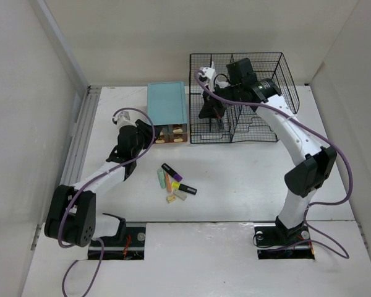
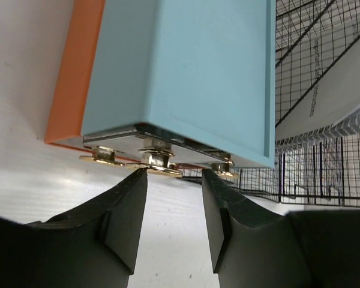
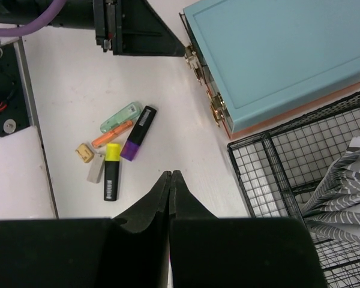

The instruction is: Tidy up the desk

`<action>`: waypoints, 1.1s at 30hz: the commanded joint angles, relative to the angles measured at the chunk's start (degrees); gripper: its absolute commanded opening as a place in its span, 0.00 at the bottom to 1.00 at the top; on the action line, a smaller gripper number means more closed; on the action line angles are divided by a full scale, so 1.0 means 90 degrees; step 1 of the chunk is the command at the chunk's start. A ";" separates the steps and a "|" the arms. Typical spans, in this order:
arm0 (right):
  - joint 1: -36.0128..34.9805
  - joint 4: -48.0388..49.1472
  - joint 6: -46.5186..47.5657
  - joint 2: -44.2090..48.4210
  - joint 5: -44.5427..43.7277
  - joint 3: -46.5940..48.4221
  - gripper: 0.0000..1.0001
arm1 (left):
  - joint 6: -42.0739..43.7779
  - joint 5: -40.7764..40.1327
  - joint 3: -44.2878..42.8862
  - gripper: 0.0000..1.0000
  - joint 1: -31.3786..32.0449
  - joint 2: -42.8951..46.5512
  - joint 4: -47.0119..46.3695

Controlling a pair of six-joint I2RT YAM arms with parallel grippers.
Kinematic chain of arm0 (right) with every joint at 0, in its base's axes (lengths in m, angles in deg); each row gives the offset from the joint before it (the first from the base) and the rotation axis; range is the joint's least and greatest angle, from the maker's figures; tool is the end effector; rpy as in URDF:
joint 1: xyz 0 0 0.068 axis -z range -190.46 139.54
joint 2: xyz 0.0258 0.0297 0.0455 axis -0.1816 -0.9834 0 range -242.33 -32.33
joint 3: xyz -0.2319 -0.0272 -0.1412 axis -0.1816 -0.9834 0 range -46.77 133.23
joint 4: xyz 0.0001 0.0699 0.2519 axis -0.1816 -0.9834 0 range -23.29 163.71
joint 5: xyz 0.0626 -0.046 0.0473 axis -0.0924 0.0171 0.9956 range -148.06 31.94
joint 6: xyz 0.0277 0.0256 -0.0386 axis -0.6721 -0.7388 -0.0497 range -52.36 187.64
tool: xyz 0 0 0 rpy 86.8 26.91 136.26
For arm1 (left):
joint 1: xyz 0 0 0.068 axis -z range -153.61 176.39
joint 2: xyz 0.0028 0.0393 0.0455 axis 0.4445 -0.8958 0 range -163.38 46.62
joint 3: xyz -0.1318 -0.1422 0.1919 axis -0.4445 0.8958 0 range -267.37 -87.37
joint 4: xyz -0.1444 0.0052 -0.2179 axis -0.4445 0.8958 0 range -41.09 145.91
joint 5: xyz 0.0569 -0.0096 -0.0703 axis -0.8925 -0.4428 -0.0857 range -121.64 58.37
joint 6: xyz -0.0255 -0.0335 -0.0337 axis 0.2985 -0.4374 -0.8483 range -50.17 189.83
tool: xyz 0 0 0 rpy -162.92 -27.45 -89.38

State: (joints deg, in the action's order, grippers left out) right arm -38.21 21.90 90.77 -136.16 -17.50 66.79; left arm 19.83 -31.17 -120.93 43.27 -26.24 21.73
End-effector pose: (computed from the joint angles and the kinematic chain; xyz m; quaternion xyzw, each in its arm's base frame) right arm 0.3339 0.2017 0.4026 -0.4954 0.7136 0.3318 0.3679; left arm 0.2650 -0.0806 0.2340 -0.2192 0.7463 -0.3489 0.5227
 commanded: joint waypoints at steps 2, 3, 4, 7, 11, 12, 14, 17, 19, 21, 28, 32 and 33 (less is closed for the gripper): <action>0.0114 0.0327 0.0163 0.0336 0.0220 -0.0049 0.00 | 0.0067 0.0153 -0.0294 0.39 -0.0254 -0.0224 -0.0603; 0.0114 0.0327 0.0164 0.0394 0.0220 -0.0049 0.00 | 0.0067 0.0153 -0.0352 0.39 -0.0255 -0.0283 -0.0603; 0.0172 0.0327 0.0164 0.0394 0.0278 -0.0117 0.00 | 0.0067 0.0153 -0.0411 0.37 -0.0255 -0.0361 -0.0603; 0.0173 0.0327 0.0222 0.0394 0.0279 -0.0244 0.00 | 0.0067 0.0279 -0.0412 0.37 -0.0314 -0.0479 -0.0662; 0.0008 0.0278 0.0494 0.0453 -0.0130 -0.0244 0.25 | 0.0067 0.0417 -0.0091 0.36 -0.0197 -0.0158 -0.0662; -0.0080 0.0220 0.0563 0.0453 -0.0479 -0.0322 0.36 | 0.0125 0.0417 0.0046 0.38 -0.0138 0.0201 -0.0662; -0.0383 0.0404 0.0632 0.0550 -0.0823 -0.0604 0.48 | 0.0126 0.0417 0.0485 0.44 0.0096 0.0584 -0.0662; -0.0686 0.0688 0.0633 0.0668 -0.1429 -0.0762 0.54 | 0.0126 0.0611 0.0711 0.57 0.0311 0.0830 -0.0662; -0.0744 0.0689 0.0535 0.0610 -0.1547 -0.0616 0.54 | 0.0126 0.0942 0.0711 0.59 0.0311 0.0695 -0.0729; -0.0745 0.0630 0.0418 0.0609 -0.1547 -0.0616 0.54 | 0.0058 0.1119 0.0643 0.60 0.0311 0.0518 -0.0973; -0.0306 0.0815 0.0233 0.0668 -0.0913 -0.0811 0.45 | -0.0518 0.1754 0.0205 0.46 0.0311 -0.0692 -0.2037; -0.0140 0.0942 0.0232 0.0804 -0.0707 -0.0947 0.44 | -0.0656 0.1823 0.0047 0.45 0.0253 -0.1191 -0.2429; -0.0082 0.0942 0.0174 0.0804 -0.0649 -0.1006 0.44 | -0.0656 0.1881 -0.0030 0.45 0.0253 -0.1317 -0.2487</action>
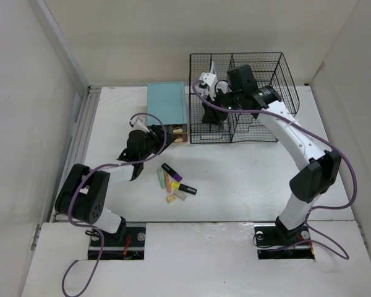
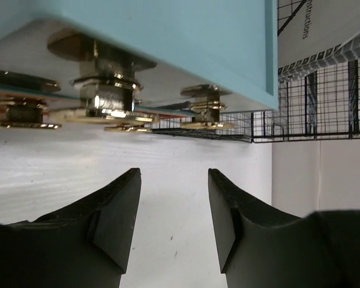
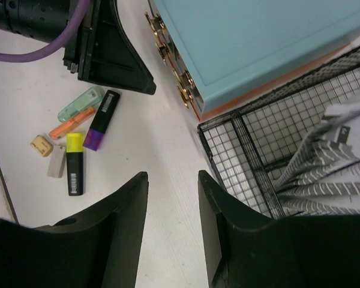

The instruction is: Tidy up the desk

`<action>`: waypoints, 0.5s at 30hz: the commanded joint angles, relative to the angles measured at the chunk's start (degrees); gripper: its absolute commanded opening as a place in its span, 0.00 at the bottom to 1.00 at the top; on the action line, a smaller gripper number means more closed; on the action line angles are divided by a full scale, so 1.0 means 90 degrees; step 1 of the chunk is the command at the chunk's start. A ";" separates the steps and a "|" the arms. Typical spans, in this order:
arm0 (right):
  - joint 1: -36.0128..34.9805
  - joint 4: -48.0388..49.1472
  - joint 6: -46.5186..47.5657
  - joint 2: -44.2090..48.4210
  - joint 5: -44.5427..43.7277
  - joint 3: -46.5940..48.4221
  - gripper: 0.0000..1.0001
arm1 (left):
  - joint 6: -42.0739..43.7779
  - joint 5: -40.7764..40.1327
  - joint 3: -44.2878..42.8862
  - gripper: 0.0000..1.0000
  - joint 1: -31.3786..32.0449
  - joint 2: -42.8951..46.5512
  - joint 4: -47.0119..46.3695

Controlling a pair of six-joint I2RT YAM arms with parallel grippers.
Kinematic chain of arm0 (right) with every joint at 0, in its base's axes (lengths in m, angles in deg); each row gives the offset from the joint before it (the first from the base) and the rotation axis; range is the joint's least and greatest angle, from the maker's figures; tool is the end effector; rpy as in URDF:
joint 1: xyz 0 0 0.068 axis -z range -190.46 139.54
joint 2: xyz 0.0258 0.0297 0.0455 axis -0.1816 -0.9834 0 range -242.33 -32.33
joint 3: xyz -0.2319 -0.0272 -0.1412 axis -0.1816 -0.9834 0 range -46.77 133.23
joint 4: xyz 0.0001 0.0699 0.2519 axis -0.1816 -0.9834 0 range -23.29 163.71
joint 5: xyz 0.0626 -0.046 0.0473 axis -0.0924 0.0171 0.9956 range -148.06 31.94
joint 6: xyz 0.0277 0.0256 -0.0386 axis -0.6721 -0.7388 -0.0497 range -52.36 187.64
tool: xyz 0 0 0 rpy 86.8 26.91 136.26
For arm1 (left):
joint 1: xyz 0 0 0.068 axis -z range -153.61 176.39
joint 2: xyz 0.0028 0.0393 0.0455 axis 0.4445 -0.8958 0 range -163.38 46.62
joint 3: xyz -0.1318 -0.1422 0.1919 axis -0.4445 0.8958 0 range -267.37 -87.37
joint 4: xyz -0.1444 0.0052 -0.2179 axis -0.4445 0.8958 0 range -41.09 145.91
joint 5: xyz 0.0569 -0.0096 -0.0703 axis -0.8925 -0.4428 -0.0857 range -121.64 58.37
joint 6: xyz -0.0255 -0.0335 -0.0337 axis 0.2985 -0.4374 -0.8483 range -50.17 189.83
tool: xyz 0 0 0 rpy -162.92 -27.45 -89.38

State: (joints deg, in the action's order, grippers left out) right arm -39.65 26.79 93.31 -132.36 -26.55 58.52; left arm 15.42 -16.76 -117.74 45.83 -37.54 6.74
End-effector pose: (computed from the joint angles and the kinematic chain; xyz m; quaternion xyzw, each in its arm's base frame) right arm 0.3248 0.2026 0.3863 -0.5032 0.7281 0.2597 0.3863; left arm 0.2729 -0.1059 0.1920 -0.1529 0.7576 -0.4566 0.4406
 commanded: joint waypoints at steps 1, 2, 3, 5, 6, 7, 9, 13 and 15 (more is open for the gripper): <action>0.0079 0.0398 -0.0108 0.0382 0.0357 -0.0088 0.44 | -0.0223 0.0281 -0.0385 0.45 -0.0031 -0.0063 -0.0890; 0.0079 0.0398 -0.0108 0.0440 0.0357 -0.0088 0.44 | -0.0224 0.0281 -0.0443 0.45 -0.0031 -0.0160 -0.0958; 0.0079 0.0398 -0.0108 0.0440 0.0357 -0.0088 0.44 | -0.0301 0.0281 -0.0444 0.45 -0.0031 -0.0161 -0.1036; 0.0079 0.0398 -0.0108 0.0440 0.0357 -0.0088 0.44 | -0.0302 0.0281 -0.0444 0.45 -0.0031 -0.0316 -0.1105; 0.0079 0.0398 -0.0108 0.0373 0.0357 -0.0088 0.44 | -0.0369 0.0339 -0.0444 0.45 -0.0031 -0.0317 -0.1221; 0.0079 0.0398 -0.0108 0.0372 0.0357 -0.0088 0.44 | -0.0428 0.0340 -0.0444 0.45 -0.0031 -0.0394 -0.1290; 0.0079 0.0398 -0.0108 0.0372 0.0357 -0.0088 0.44 | -0.0429 0.0398 -0.0570 0.45 -0.0031 -0.0541 -0.1291; 0.0079 0.0398 -0.0108 0.0372 0.0357 -0.0088 0.44 | -0.0429 0.0398 -0.0708 0.44 -0.0031 -0.0747 -0.1291; 0.0079 0.0398 -0.0108 0.0372 0.0357 -0.0088 0.44 | -0.0429 0.0398 -0.0824 0.44 -0.0031 -0.0921 -0.1291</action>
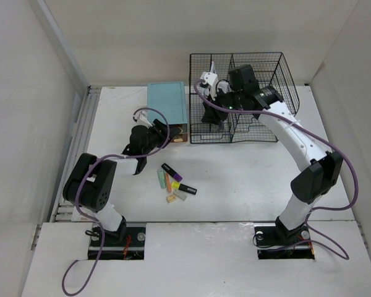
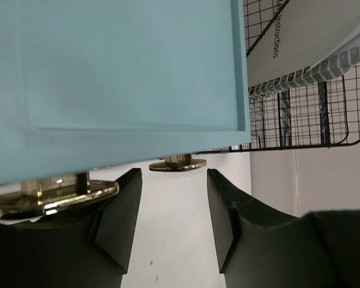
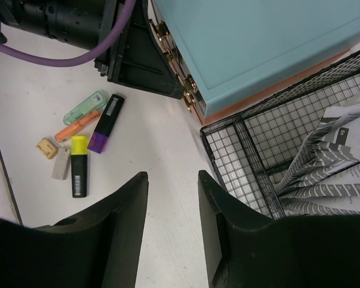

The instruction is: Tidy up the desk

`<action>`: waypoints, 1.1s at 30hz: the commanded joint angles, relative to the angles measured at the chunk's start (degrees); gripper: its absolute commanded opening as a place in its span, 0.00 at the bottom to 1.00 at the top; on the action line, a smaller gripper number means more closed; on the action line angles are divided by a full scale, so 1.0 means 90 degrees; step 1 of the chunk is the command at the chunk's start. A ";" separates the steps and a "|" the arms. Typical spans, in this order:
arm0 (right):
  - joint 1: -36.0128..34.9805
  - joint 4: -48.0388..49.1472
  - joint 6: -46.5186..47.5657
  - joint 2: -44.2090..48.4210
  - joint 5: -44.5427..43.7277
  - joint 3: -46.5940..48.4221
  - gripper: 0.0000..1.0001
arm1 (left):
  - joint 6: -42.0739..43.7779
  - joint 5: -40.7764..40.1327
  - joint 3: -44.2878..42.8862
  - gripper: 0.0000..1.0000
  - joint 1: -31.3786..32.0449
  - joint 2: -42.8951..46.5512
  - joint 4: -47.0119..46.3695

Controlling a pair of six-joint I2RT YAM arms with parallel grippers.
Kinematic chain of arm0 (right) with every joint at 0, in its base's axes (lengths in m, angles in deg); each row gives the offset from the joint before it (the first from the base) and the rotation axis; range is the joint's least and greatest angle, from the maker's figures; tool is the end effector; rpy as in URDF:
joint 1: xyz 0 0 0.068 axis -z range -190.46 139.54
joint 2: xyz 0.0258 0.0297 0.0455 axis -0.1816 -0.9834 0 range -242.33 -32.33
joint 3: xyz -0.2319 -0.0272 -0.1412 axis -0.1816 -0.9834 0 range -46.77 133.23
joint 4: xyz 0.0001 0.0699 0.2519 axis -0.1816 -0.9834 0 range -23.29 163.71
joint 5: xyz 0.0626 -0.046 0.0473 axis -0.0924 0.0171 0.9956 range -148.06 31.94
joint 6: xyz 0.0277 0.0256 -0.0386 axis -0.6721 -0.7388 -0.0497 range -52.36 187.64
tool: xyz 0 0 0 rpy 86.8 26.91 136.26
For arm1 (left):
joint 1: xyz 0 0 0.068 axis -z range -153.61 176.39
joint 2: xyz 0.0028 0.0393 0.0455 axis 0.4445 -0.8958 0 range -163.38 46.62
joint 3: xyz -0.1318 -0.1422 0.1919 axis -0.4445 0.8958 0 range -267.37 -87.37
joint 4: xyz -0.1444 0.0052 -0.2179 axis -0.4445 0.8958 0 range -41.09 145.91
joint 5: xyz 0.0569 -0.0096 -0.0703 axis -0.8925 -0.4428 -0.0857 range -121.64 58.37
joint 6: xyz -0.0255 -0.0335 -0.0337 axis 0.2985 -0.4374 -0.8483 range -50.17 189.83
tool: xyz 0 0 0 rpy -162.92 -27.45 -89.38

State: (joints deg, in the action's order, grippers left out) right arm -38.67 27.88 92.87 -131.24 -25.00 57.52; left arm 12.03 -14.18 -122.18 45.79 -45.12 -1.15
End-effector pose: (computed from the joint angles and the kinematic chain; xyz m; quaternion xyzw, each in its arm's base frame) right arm 0.3242 0.1958 0.3896 -0.4979 0.7239 0.2686 0.3949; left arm 0.2976 -0.1160 0.1918 -0.1481 0.7316 -0.4978 0.4417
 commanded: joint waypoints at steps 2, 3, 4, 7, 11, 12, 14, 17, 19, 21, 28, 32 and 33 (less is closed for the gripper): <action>-0.0030 0.0277 -0.0060 0.0248 0.0243 0.0024 0.44 | -0.0052 0.0053 -0.0332 0.44 -0.0026 -0.0147 -0.0414; -0.0030 0.0277 -0.0060 0.0248 0.0243 -0.0034 0.44 | -0.0052 -0.0005 -0.0390 0.44 -0.0026 -0.0148 -0.0414; 0.0028 0.0277 -0.0060 0.0248 0.0243 -0.0035 0.44 | -0.0052 -0.0006 -0.0390 0.43 -0.0026 -0.0216 -0.0472; 0.0029 0.0277 -0.0060 0.0248 0.0301 -0.0035 0.44 | -0.0052 -0.0064 -0.0448 0.41 -0.0026 -0.0274 -0.0473; 0.0029 0.0277 -0.0060 0.0248 0.0301 -0.0035 0.44 | -0.0052 -0.0200 -0.0449 0.41 -0.0026 -0.0333 -0.0531; 0.0029 0.0277 -0.0060 0.0248 0.0301 -0.0035 0.44 | -0.0052 -0.0201 -0.0449 0.41 -0.0026 -0.0334 -0.0531; 0.0029 0.0277 -0.0060 0.0248 0.0360 -0.0035 0.44 | -0.0052 -0.0201 -0.0449 0.41 -0.0026 -0.0334 -0.0590; 0.0029 0.0277 -0.0060 0.0248 0.0360 -0.0035 0.44 | -0.0189 -0.0201 -0.0391 0.41 -0.0026 -0.0334 -0.0785; 0.0029 0.0277 -0.0060 0.0248 0.0360 -0.0035 0.44 | -0.0189 -0.0201 -0.0390 0.41 -0.0026 -0.0334 -0.0785; 0.0029 0.0277 -0.0060 0.0248 0.0360 -0.0035 0.44 | -0.0248 -0.0201 -0.0390 0.41 -0.0026 -0.0334 -0.0688; 0.0029 0.0277 -0.0060 0.0248 0.0360 -0.0094 0.44 | -0.0637 -0.0444 -0.0390 0.41 0.0051 -0.0334 -0.0687; 0.0029 0.0277 -0.0060 0.0248 0.0419 -0.0094 0.44 | -0.0784 -0.0835 -0.0332 0.42 0.0169 -0.0334 -0.0687; 0.0029 0.0277 -0.0060 0.0248 0.0419 -0.0094 0.44 | -0.0785 -0.0903 -0.0332 0.42 0.0246 -0.0334 -0.0687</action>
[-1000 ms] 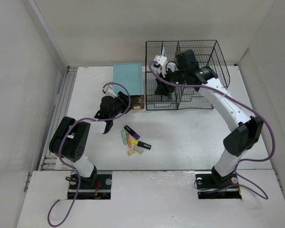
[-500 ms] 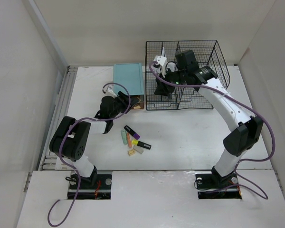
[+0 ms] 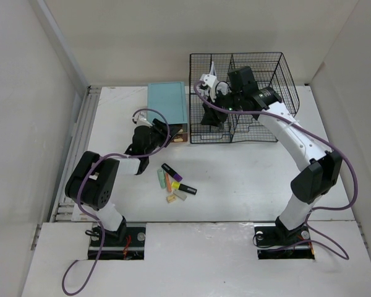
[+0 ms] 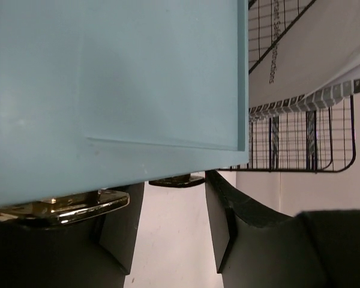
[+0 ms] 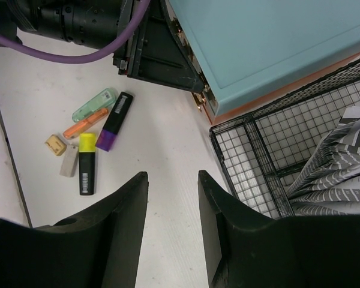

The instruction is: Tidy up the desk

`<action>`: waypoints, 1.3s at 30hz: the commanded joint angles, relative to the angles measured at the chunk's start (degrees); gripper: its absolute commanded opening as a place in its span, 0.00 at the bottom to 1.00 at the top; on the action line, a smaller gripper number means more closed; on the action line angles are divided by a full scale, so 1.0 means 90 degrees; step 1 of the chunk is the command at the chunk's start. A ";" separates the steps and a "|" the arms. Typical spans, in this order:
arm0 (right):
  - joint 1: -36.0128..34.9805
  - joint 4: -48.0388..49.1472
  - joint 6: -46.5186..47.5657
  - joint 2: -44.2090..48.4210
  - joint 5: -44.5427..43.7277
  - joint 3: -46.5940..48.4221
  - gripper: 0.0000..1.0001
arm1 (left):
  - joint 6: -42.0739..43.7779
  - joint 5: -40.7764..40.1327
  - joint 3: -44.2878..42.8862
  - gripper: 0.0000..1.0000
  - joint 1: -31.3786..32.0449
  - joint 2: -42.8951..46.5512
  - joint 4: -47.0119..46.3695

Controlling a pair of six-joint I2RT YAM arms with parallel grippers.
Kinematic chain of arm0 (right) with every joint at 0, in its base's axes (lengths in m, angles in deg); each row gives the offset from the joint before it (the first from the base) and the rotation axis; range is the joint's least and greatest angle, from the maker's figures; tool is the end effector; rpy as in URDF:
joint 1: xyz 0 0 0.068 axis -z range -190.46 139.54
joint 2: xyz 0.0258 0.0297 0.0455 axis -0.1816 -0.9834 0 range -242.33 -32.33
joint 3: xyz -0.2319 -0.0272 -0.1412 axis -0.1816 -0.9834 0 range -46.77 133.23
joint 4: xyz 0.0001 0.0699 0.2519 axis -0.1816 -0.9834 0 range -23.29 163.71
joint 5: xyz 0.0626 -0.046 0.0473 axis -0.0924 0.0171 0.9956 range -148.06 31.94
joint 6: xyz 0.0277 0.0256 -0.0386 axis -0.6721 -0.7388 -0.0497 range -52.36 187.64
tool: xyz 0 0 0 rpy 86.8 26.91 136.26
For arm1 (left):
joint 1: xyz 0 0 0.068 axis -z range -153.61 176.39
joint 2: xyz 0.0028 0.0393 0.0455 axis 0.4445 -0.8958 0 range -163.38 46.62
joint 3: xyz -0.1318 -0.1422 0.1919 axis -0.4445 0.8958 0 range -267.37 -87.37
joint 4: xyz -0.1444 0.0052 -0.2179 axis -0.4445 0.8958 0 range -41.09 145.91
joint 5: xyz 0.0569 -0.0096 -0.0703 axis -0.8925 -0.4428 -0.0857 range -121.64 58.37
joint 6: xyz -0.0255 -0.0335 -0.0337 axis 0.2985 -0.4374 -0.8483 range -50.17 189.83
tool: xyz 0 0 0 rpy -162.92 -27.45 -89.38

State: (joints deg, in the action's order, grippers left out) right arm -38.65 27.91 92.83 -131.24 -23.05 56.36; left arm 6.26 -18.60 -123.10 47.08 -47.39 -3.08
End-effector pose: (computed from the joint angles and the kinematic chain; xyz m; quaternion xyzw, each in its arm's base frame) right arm 0.3235 0.1965 0.3837 -0.5009 0.7217 0.2844 0.3838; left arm 0.3026 -0.1227 0.1880 -0.2000 0.7165 -0.5074 0.4349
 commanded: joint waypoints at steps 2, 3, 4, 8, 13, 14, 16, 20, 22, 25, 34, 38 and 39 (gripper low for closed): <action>0.0026 0.0275 -0.0055 0.0248 0.0202 0.0035 0.44 | -0.0202 -0.0637 -0.0230 0.42 0.0162 -0.0013 -0.0415; 0.0026 0.0275 -0.0055 0.0248 0.0202 0.0035 0.44 | -0.0202 -0.0696 -0.0297 0.42 0.0230 -0.0013 -0.0415; 0.0026 0.0275 -0.0055 0.0248 0.0202 0.0035 0.44 | -0.0202 -0.0793 -0.0298 0.42 0.0231 -0.0013 -0.0289; 0.0026 0.0275 -0.0055 0.0248 0.0261 0.0035 0.44 | -0.0202 -0.0950 -0.0415 0.27 0.0358 0.0046 -0.0103; 0.0026 0.0275 -0.0055 0.0248 0.0261 0.0035 0.44 | -0.0202 -0.0951 -0.0347 0.01 0.0416 0.0105 -0.0103; 0.0026 0.0275 -0.0055 0.0248 0.0261 0.0035 0.44 | -0.0202 -0.0951 -0.0241 0.00 0.0484 0.0172 -0.0103; 0.0026 0.0275 -0.0055 0.0248 0.0261 0.0035 0.44 | -0.0202 -0.0951 0.0042 0.00 0.0611 0.0348 -0.0103; 0.0026 0.0275 -0.0055 0.0248 0.0261 0.0035 0.44 | -0.0271 -0.1087 0.0695 0.00 0.0962 0.0719 -0.0375; 0.0026 0.0275 -0.0055 0.0248 0.0261 0.0035 0.44 | -0.0397 -0.1155 0.0951 0.00 0.1215 0.0943 -0.0473; 0.0026 0.0275 0.0004 0.0248 0.0261 0.0035 0.44 | -0.0456 -0.1447 0.1381 0.00 0.1528 0.1188 -0.0542; 0.0026 0.0100 0.0091 0.0190 0.0320 0.0035 0.48 | -0.0554 -0.1800 0.1831 0.44 0.1949 0.1677 -0.0230; 0.0026 -0.0018 0.0218 0.0190 0.0388 0.0103 0.51 | -0.0407 -0.1869 0.1831 0.72 0.1949 0.2057 0.0082; 0.0026 -0.0018 0.0219 0.0190 0.0388 0.0103 0.52 | -0.0407 -0.1927 0.1831 0.76 0.2017 0.2261 0.0286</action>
State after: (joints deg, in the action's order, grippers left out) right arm -38.65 27.60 93.46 -131.24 -21.57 56.36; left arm 1.47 -36.65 -106.97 64.63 -31.42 -2.58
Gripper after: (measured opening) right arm 0.517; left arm 0.746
